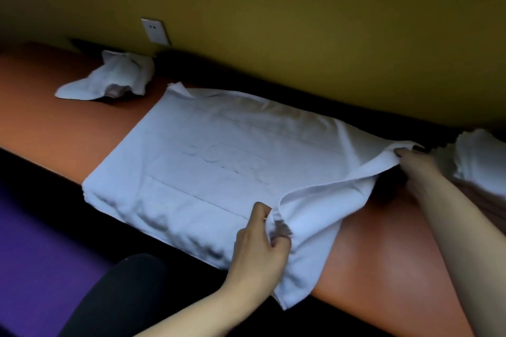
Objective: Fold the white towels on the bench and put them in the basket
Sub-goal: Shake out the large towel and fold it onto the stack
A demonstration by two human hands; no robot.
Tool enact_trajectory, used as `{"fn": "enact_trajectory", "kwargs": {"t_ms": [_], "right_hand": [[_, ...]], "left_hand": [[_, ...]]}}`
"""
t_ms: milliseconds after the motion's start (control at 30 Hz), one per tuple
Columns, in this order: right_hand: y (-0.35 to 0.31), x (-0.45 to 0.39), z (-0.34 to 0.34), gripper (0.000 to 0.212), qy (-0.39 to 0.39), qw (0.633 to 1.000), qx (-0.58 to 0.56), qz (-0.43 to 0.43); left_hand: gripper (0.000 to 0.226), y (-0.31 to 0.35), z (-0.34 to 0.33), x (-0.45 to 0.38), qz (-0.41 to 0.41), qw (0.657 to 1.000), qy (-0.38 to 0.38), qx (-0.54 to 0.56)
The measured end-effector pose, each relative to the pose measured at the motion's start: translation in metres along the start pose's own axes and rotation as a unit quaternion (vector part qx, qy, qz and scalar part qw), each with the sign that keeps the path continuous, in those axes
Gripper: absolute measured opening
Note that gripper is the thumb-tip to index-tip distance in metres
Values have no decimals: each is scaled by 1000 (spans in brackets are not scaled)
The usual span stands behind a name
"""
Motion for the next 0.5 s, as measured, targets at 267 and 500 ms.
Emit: {"fn": "enact_trajectory", "kwargs": {"t_ms": [267, 500], "right_hand": [[-87, 45, -150, 48, -70, 992, -34, 100], [-102, 82, -303, 26, -160, 980, 21, 119]], "left_hand": [[18, -61, 137, -37, 82, 995, 58, 12], [37, -115, 172, -58, 66, 979, -184, 50]]}}
Point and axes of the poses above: each hand's wrist, its own x-axis away from the middle knuckle, its own z-axis out of the back of the hand, y = z × x, the point moved 10 cm from there along -x, towards the middle knuckle, and after that the axes turned 7 degrees about -y, right-handed, at the moved point
